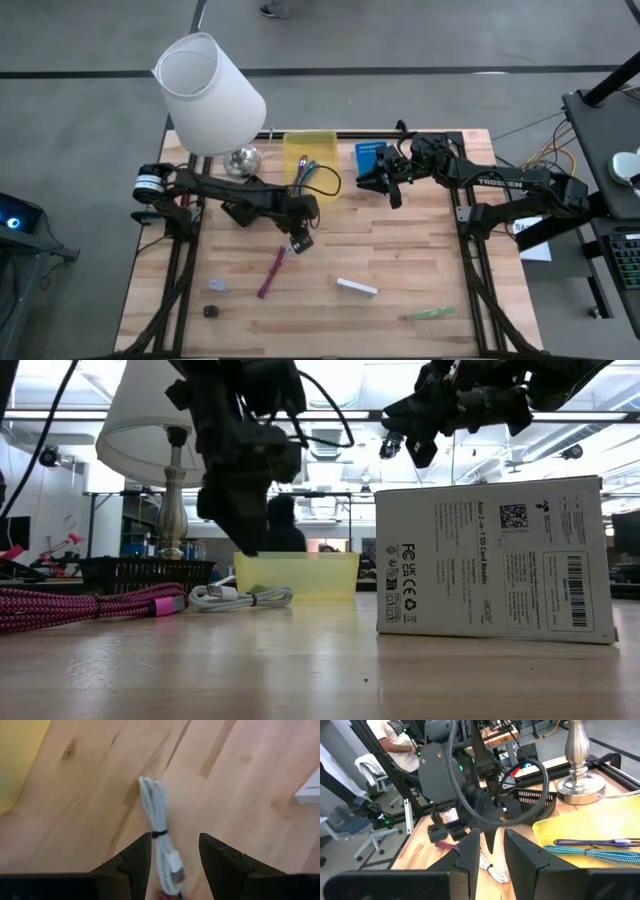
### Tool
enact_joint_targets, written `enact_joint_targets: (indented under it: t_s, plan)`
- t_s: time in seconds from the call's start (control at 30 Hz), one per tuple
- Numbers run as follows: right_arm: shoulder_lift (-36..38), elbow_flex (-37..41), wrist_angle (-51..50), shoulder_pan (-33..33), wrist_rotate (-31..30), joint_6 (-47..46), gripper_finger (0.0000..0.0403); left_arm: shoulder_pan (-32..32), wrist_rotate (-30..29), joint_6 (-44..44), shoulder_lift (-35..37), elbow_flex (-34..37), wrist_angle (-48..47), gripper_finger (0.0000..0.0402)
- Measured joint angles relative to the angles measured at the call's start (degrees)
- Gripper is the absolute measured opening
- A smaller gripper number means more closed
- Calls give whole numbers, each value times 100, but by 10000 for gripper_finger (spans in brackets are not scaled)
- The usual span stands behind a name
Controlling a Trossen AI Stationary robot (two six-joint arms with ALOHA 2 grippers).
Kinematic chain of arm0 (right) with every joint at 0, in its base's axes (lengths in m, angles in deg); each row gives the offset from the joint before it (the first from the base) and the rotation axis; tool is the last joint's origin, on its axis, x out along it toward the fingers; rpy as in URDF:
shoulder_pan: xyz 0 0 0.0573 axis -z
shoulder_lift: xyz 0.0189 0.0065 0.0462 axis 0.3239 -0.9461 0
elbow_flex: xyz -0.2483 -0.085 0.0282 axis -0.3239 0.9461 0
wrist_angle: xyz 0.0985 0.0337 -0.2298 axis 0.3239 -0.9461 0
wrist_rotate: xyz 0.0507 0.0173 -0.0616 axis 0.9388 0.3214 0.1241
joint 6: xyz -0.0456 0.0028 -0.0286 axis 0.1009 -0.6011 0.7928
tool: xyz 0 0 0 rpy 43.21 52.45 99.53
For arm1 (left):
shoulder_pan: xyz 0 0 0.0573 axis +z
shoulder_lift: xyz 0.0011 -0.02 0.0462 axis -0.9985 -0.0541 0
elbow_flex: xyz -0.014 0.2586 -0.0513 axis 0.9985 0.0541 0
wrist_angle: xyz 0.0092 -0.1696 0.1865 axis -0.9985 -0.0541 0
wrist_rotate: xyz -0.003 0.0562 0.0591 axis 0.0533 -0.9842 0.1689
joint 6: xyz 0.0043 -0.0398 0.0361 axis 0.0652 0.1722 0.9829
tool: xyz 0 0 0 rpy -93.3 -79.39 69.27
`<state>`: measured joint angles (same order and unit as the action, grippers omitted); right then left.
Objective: Pick and place items into bin
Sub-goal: Put the white charger cable into the yellow bin
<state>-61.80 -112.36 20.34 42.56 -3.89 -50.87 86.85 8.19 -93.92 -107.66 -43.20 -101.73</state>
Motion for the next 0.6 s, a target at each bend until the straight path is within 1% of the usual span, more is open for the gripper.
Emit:
enact_joint_targets:
  t_s: [0.17,0.37,0.53,0.6]
  plan:
    - [0,0,-23,3,-2,-2,77,4,-4,-25,-304,0,332,148]
    - [0,0,-46,-2,-3,-6,77,4,-26,-47,-726,0,379,148]
    - [0,0,-46,-2,-2,-7,77,4,-432,-52,-1012,-9,489,148]
    - [0,0,-44,-2,-2,-7,77,4,-481,-45,-1050,-22,579,148]
